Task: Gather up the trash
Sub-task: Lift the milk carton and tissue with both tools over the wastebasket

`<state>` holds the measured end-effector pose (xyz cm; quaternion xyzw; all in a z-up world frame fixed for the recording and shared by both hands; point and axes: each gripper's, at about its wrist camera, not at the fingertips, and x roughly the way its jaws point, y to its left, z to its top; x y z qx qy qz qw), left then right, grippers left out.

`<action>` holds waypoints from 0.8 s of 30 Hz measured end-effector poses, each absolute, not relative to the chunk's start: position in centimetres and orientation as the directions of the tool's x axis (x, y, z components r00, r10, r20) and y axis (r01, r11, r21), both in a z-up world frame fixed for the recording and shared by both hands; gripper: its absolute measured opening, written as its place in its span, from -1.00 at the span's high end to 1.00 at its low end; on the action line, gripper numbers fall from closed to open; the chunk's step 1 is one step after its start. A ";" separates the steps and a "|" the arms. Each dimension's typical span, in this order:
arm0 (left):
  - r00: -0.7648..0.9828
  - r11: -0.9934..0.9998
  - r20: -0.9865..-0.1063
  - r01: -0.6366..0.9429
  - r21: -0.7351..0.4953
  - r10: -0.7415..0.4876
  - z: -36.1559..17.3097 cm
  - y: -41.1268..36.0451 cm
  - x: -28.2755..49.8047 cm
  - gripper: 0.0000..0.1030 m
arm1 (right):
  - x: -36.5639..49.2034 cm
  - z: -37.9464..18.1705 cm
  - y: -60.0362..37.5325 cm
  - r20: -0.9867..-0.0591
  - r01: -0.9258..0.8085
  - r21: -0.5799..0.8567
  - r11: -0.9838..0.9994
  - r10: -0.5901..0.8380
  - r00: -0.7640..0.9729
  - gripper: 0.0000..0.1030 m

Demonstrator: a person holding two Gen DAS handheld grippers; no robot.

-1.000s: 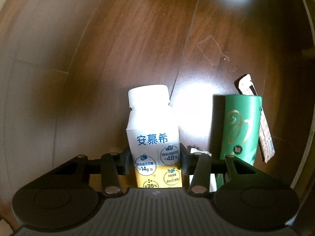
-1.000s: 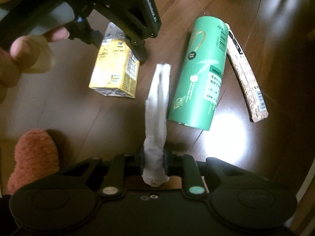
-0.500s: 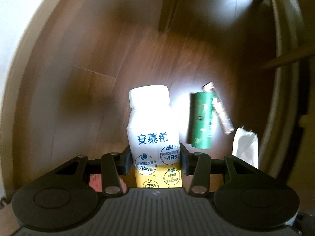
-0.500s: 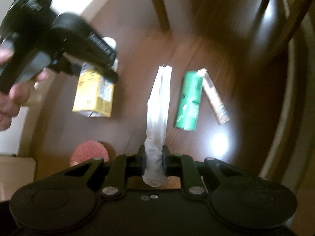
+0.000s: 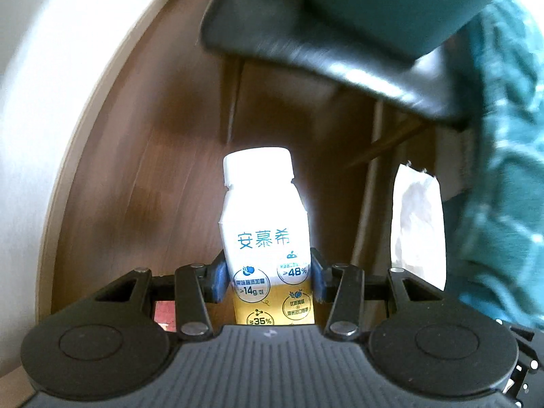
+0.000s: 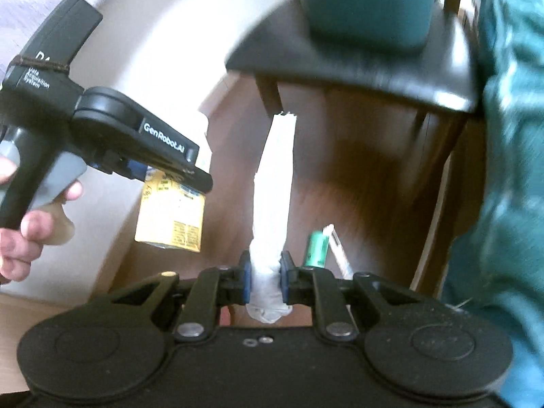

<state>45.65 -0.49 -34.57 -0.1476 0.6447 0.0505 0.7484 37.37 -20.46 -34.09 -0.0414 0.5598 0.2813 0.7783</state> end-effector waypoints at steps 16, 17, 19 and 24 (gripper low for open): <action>0.387 0.981 -0.919 -0.139 -0.136 -0.072 -10.8 -7.6 47.8 0.12 | 39.5 -11.4 -25.1 -0.760 -0.544 0.210 0.812 0.486 0.432 0.71; 0.406 0.983 -0.912 -0.132 -0.126 -0.062 -9.5 -8.1 48.0 0.12 | 40.0 -10.3 -25.5 -0.750 -0.553 0.205 0.807 0.493 0.442 0.71; 0.440 0.986 -0.897 -0.128 -0.109 -0.042 -7.6 -8.8 48.2 0.12 | 40.6 -8.1 -26.1 -0.728 -0.565 0.193 0.802 0.503 0.465 0.71; 0.519 0.987 -0.855 -0.125 -0.102 -0.023 -2.7 -9.5 48.6 0.12 | 42.5 -3.7 -27.4 -0.675 -0.594 0.135 0.793 0.513 0.531 0.71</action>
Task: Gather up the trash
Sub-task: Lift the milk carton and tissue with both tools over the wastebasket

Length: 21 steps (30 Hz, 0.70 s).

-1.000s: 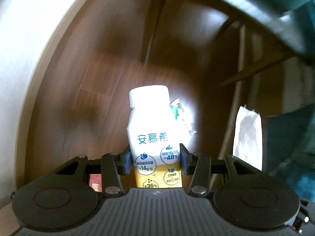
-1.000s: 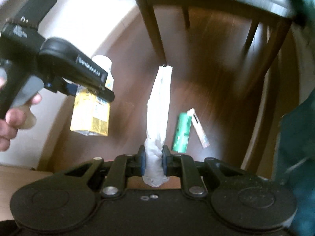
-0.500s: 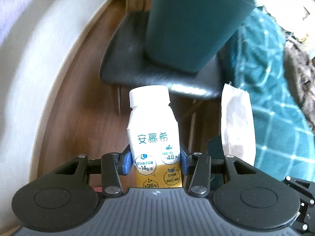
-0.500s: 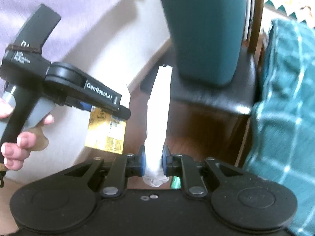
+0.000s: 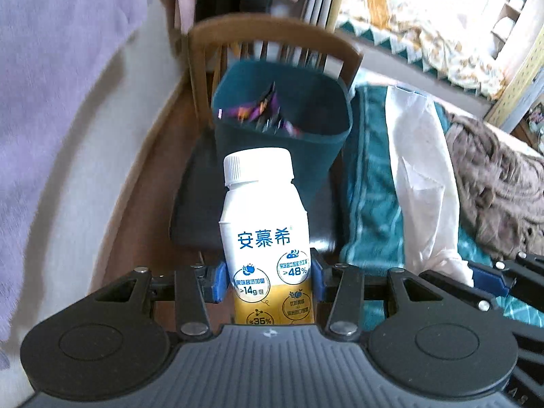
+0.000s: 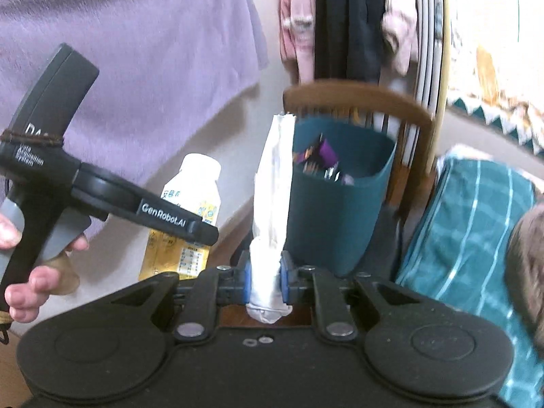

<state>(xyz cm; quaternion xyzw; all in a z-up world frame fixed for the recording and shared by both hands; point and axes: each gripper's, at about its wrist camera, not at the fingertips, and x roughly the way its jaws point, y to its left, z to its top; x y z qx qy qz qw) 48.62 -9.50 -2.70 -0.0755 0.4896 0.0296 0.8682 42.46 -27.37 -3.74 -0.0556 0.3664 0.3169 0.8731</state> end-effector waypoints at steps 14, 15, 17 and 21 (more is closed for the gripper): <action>0.667 0.997 -0.745 -0.042 -0.062 -0.018 3.7 -9.7 55.9 0.12 | 49.1 1.6 -27.0 -0.616 -0.547 0.069 0.834 0.467 0.634 0.71; 0.669 0.997 -0.743 -0.033 -0.062 -0.024 3.5 -9.4 57.0 0.12 | 50.0 1.5 -26.8 -0.615 -0.536 0.067 0.842 0.458 0.642 0.71; 0.669 0.997 -0.742 -0.013 -0.070 -0.043 3.3 -8.4 59.8 0.12 | 52.1 1.3 -26.1 -0.619 -0.515 0.071 0.854 0.442 0.649 0.71; 0.651 0.997 -0.756 0.022 -0.071 -0.068 2.4 -6.5 64.5 0.12 | 56.8 0.1 -24.0 -0.649 -0.459 0.052 0.887 0.379 0.659 0.71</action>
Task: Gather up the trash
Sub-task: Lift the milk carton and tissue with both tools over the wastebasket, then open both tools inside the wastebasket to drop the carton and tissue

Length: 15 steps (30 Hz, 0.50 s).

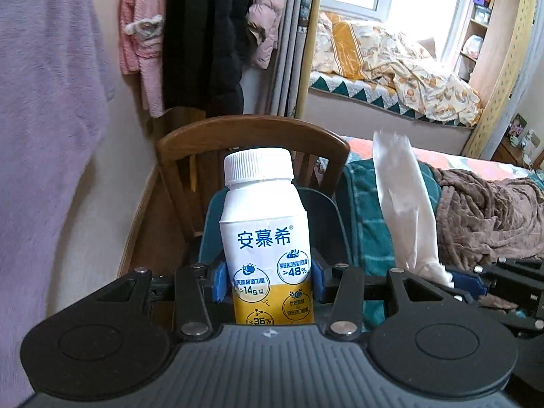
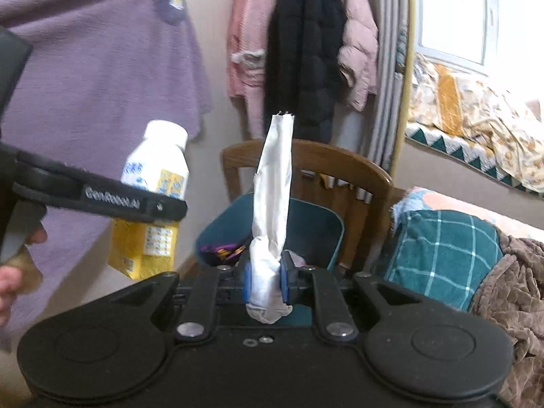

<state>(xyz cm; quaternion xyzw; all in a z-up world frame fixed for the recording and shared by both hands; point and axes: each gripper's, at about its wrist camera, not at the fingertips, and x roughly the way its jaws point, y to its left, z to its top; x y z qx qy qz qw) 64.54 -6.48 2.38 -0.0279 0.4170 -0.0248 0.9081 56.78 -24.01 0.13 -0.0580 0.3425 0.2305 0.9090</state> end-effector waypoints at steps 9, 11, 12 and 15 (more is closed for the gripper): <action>0.513 0.990 -0.852 0.135 -0.042 -0.106 -3.9 -4.7 76.4 0.12 | 65.7 -5.8 -19.8 -0.769 -0.336 0.038 0.941 0.242 0.592 0.70; 0.484 0.986 -0.869 0.163 -0.028 -0.105 -5.4 -4.7 78.0 0.12 | 67.3 -7.5 -19.2 -0.798 -0.313 0.030 0.949 0.212 0.565 0.71; 0.469 0.983 -0.877 0.180 -0.019 -0.103 -6.3 -4.8 78.8 0.12 | 68.0 -8.4 -18.7 -0.813 -0.305 0.022 0.952 0.195 0.549 0.70; 0.426 0.976 -0.898 0.216 -0.013 -0.106 -8.5 -4.9 80.6 0.12 | 69.3 -10.8 -17.5 -0.850 -0.299 -0.006 0.954 0.153 0.505 0.70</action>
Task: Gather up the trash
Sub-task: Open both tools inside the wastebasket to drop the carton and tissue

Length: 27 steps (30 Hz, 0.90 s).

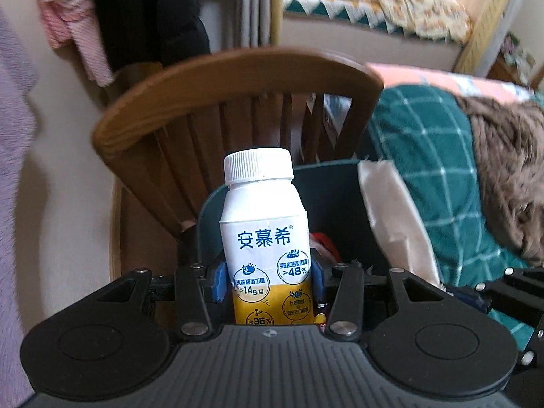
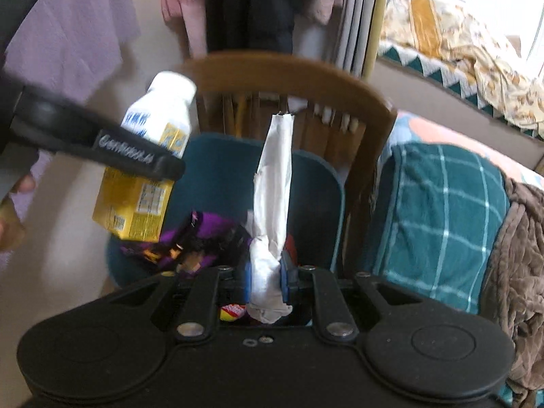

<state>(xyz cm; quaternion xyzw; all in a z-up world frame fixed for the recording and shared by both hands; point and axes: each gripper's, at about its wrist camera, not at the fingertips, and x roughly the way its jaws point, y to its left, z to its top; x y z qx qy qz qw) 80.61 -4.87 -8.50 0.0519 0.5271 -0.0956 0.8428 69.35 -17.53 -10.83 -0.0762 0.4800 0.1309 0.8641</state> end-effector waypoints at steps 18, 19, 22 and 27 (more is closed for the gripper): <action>0.317 0.938 -0.934 0.343 -0.047 -0.163 -13.9 -5.1 83.5 0.13 | 70.8 -18.5 -13.4 -0.946 -0.313 -0.061 0.948 0.045 0.321 0.32; 0.319 0.938 -0.933 0.344 -0.048 -0.164 -13.8 -5.0 83.4 0.13 | 70.8 -18.3 -13.5 -0.944 -0.309 -0.057 0.949 0.049 0.326 0.28; 0.330 0.939 -0.930 0.341 -0.040 -0.160 -13.3 -5.1 82.9 0.13 | 70.4 -17.6 -13.8 -0.936 -0.308 -0.041 0.951 0.071 0.343 0.24; 0.364 0.948 -0.918 0.317 -0.038 -0.159 -11.6 -5.2 81.2 0.12 | 69.6 -16.0 -14.7 -0.917 -0.314 -0.009 0.949 0.117 0.382 0.20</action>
